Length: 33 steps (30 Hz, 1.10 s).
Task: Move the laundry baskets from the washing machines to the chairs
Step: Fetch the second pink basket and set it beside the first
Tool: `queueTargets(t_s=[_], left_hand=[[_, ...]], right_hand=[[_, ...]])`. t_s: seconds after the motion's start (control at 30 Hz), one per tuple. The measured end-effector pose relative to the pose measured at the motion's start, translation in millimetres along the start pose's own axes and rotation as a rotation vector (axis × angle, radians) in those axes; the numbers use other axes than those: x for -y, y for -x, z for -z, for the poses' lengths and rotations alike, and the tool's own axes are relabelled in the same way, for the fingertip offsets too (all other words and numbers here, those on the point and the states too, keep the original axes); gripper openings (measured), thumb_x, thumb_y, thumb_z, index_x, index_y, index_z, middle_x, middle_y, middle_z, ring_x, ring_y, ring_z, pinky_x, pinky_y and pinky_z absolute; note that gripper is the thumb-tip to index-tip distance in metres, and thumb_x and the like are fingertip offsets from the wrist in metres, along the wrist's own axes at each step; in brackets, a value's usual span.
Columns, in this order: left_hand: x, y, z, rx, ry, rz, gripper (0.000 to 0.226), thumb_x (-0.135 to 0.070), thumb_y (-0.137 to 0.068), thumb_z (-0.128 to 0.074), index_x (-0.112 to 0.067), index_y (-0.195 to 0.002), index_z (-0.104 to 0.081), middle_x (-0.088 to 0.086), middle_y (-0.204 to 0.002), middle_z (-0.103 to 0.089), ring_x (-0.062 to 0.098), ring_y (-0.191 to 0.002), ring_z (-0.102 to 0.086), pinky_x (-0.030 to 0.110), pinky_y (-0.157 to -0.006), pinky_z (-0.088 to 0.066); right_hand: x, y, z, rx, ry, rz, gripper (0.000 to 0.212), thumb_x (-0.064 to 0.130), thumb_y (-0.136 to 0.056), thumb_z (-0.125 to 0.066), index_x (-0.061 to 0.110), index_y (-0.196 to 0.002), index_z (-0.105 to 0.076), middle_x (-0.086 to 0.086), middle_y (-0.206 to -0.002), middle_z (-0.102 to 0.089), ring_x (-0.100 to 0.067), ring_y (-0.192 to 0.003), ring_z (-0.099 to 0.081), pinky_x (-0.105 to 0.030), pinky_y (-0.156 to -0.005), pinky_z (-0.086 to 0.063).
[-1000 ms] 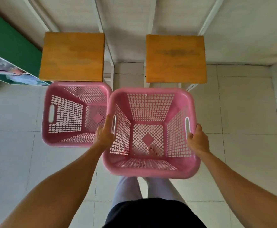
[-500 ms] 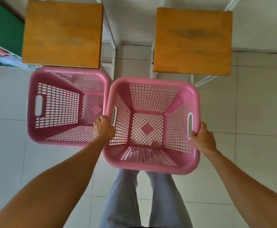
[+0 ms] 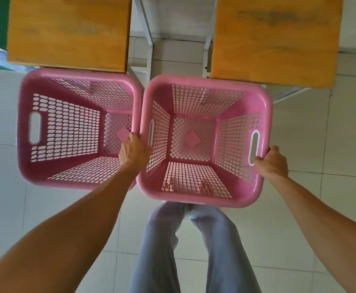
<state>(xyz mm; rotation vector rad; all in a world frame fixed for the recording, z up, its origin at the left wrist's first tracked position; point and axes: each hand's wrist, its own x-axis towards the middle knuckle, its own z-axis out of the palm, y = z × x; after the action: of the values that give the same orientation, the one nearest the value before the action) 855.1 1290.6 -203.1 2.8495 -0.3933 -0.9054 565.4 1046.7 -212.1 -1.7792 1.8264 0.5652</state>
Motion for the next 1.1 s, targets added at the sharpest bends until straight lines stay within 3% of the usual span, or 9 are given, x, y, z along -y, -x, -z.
queueTargets(t_s=[0.17,0.37,0.5,0.63,0.77,0.93,1.1], left_hand=[[-2,4,-6,-0.055,-0.065,-0.046,0.028,-0.027,-0.083,-0.072,-0.012,-0.104,-0.063,0.009,-0.085,-0.070,0.031,-0.077,-0.068,0.044,-0.070,-0.059],[-1,19,-19,-0.141,-0.013,-0.137,0.013,-0.007,-0.093,-0.049,-0.008,-0.103,-0.057,0.012,-0.091,-0.071,0.031,-0.071,-0.068,0.042,-0.062,-0.058],[4,34,-28,-0.119,0.110,-0.267,0.055,0.002,-0.087,-0.052,-0.013,-0.138,-0.039,0.007,-0.129,-0.055,0.026,-0.101,-0.062,0.045,-0.073,-0.060],[2,45,-35,-0.070,0.008,-0.209,0.073,-0.005,-0.087,-0.054,-0.014,-0.151,-0.020,0.007,-0.155,-0.033,0.027,-0.141,-0.034,0.051,-0.104,-0.044],[-6,50,-37,-0.071,-0.039,-0.266,0.080,-0.008,-0.084,-0.055,-0.011,-0.153,-0.014,0.006,-0.160,-0.022,0.023,-0.147,-0.019,0.044,-0.118,-0.024],[-8,54,-43,-0.062,-0.075,-0.253,0.080,-0.013,-0.085,-0.056,-0.010,-0.153,-0.014,0.006,-0.161,-0.018,0.023,-0.148,-0.015,0.042,-0.119,-0.021],[0,56,-47,-0.059,-0.119,-0.243,0.081,-0.016,-0.084,-0.057,-0.010,-0.153,-0.014,0.007,-0.161,-0.018,0.025,-0.148,-0.014,0.044,-0.119,-0.020]], right_hand=[[3,-8,-7,-0.020,-0.029,-0.002,0.032,0.014,-0.094,-0.064,0.003,-0.119,-0.049,-0.020,-0.106,-0.068,-0.035,-0.074,-0.065,-0.040,-0.066,-0.057],[1,-9,-9,-0.019,0.009,0.037,0.031,0.016,-0.096,-0.062,0.004,-0.121,-0.049,-0.021,-0.108,-0.068,-0.033,-0.072,-0.061,-0.036,-0.062,-0.052],[0,-7,-11,-0.006,0.023,0.040,0.031,0.015,-0.098,-0.062,0.003,-0.123,-0.049,-0.020,-0.108,-0.068,-0.029,-0.064,-0.058,-0.027,-0.050,-0.044],[-6,-3,-15,0.004,0.047,0.036,0.032,0.016,-0.098,-0.061,0.002,-0.124,-0.050,-0.021,-0.108,-0.067,-0.032,-0.069,-0.059,-0.033,-0.057,-0.048],[-12,-3,-17,0.001,0.024,0.036,0.030,0.017,-0.096,-0.064,0.004,-0.121,-0.053,-0.020,-0.106,-0.069,-0.031,-0.069,-0.060,-0.035,-0.063,-0.051],[-7,-15,-8,0.021,-0.010,0.128,0.026,0.016,-0.093,-0.065,0.013,-0.116,-0.054,-0.009,-0.097,-0.068,-0.030,-0.072,-0.064,-0.034,-0.066,-0.054],[-7,-22,-4,0.038,-0.028,0.137,0.028,0.014,-0.092,-0.065,0.016,-0.118,-0.055,-0.007,-0.101,-0.067,-0.030,-0.076,-0.062,-0.037,-0.073,-0.056]])
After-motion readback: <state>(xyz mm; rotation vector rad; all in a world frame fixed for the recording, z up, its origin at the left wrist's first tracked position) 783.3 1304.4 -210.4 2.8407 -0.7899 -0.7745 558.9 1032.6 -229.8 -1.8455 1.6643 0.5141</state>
